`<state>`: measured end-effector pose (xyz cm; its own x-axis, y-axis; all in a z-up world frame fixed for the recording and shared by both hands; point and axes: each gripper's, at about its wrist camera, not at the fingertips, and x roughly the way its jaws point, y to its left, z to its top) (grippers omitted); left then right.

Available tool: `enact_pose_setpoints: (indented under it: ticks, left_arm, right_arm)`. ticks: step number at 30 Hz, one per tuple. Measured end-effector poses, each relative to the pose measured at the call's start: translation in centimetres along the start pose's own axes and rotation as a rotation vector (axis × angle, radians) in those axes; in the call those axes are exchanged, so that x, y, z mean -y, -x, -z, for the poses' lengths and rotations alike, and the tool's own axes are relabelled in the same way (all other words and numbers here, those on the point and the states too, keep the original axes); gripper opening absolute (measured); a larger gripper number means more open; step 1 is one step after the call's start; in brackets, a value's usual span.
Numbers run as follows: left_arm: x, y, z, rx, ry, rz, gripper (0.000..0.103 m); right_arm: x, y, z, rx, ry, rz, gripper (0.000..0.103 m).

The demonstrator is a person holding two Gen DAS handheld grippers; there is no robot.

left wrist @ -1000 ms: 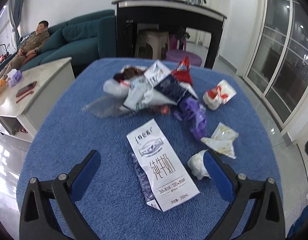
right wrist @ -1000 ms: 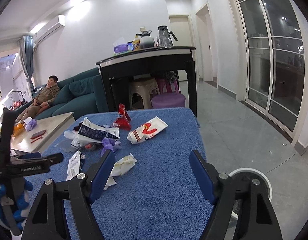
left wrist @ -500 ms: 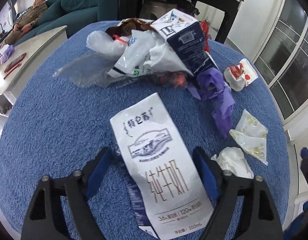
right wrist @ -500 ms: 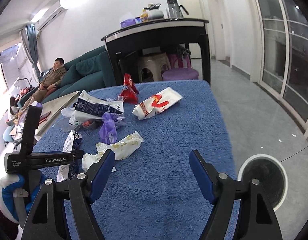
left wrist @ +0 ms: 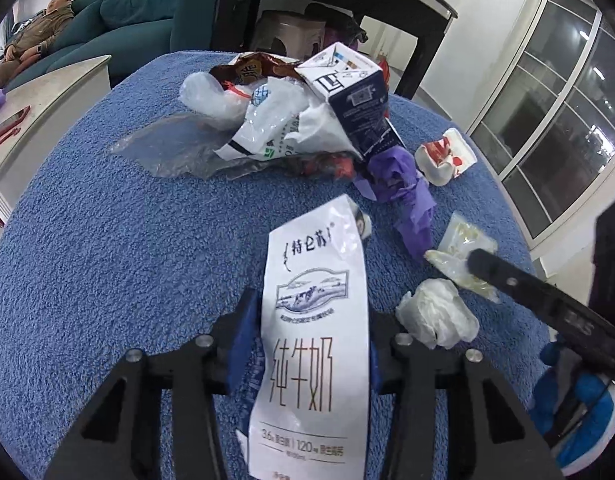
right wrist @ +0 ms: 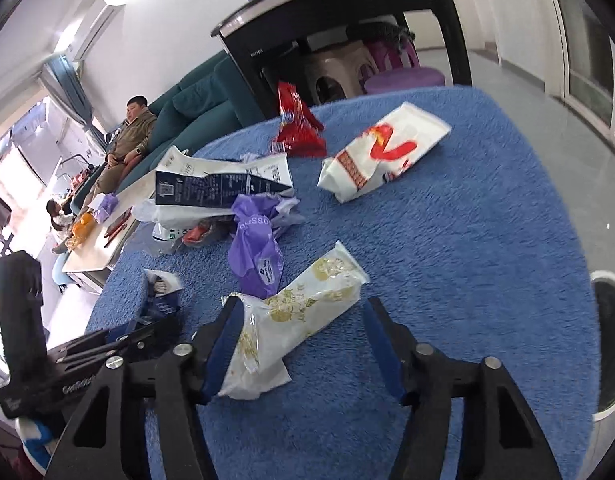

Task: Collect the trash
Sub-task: 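Grasp the white milk carton with the left tool while the right tool grasps the cream pastry wrapper, then carry the milk carton and pastry wrapper over the floor trash bin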

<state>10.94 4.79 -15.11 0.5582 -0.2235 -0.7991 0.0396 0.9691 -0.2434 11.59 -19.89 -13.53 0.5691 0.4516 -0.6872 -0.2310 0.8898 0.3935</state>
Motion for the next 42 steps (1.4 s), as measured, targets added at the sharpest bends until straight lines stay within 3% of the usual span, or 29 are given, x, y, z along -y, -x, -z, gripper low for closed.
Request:
enact_pose_setpoints:
  ticks: [4,10,20,42]
  left_arm:
    - [-0.4,0.8,-0.2,0.021,-0.001,0.02,0.041]
    - [0.0,2.7,-0.5,0.066,-0.01,0.025,0.041]
    - [1.5,5.8,-0.5,0.119,-0.024,-0.022,0.041]
    - [2.5,8.7,0.7,0.167,-0.043,-0.047,0.041]
  right_arm:
    - [0.6,-1.5,0.1,-0.042,-0.058,-0.034,0.024]
    - [0.1,0.2,0.4,-0.003,-0.034,-0.036,0.017]
    - [-0.3,5.0,1.8,0.104,0.022,-0.027,0.017]
    - [-3.1,7.8,3.0,0.164,0.11,-0.001,0.017]
